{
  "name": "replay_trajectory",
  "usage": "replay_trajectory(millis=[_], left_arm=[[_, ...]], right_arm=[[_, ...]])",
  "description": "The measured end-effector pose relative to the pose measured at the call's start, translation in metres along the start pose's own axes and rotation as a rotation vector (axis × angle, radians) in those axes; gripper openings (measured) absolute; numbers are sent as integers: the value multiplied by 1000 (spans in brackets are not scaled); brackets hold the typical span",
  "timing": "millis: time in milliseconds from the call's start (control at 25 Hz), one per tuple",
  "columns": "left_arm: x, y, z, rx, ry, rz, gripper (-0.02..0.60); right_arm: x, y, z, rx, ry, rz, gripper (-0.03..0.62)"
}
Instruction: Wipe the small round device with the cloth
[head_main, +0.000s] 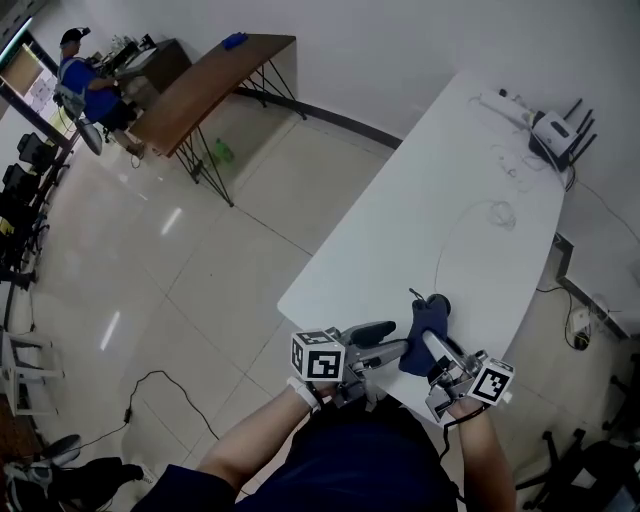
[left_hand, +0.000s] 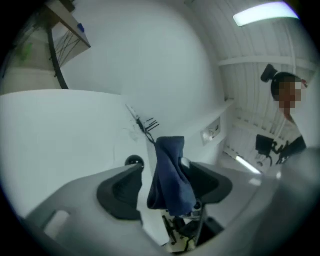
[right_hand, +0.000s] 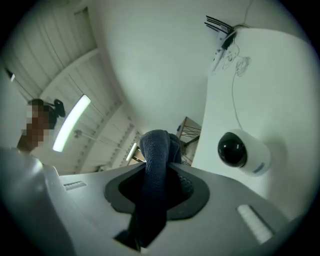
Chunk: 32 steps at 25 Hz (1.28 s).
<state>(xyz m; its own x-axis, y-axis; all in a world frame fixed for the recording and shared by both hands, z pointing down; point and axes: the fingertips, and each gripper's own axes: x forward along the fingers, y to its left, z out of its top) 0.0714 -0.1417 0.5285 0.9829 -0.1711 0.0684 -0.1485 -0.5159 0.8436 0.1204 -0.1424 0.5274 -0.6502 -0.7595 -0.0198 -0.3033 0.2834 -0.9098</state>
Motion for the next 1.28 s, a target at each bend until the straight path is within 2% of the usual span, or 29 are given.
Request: replay_trajectory(millis=[120, 240, 360, 400, 520, 640, 840, 1040, 1160, 1280], left_arm=[[15, -30, -4, 44, 63, -112, 357], [25, -52, -12, 75, 109, -193, 350], [25, -58, -14, 87, 90, -209, 184], [24, -57, -14, 84, 81, -202, 151], [19, -54, -16, 92, 68, -173, 92], [17, -48, -13, 142, 69, -116, 77], [21, -27, 1, 221, 86, -14, 75], [42, -1, 2, 334, 231, 70, 74], [58, 10, 0, 356, 315, 72, 74], [73, 17, 1, 307, 369, 23, 74]], right_arm=[[-6, 24, 4, 68, -13, 141, 98], [-8, 35, -1, 80, 16, 202, 100], [-7, 43, -5, 143, 10, 239, 107], [-8, 43, -5, 144, 9, 239, 110], [-9, 37, -7, 67, 26, 202, 145], [-9, 33, -3, 20, 14, 157, 163], [-27, 10, 29, -2, -136, 40, 164], [-65, -29, 71, -60, -307, -189, 143], [-76, -39, 83, -55, -344, -229, 129], [-77, -47, 87, -36, -349, -241, 126]])
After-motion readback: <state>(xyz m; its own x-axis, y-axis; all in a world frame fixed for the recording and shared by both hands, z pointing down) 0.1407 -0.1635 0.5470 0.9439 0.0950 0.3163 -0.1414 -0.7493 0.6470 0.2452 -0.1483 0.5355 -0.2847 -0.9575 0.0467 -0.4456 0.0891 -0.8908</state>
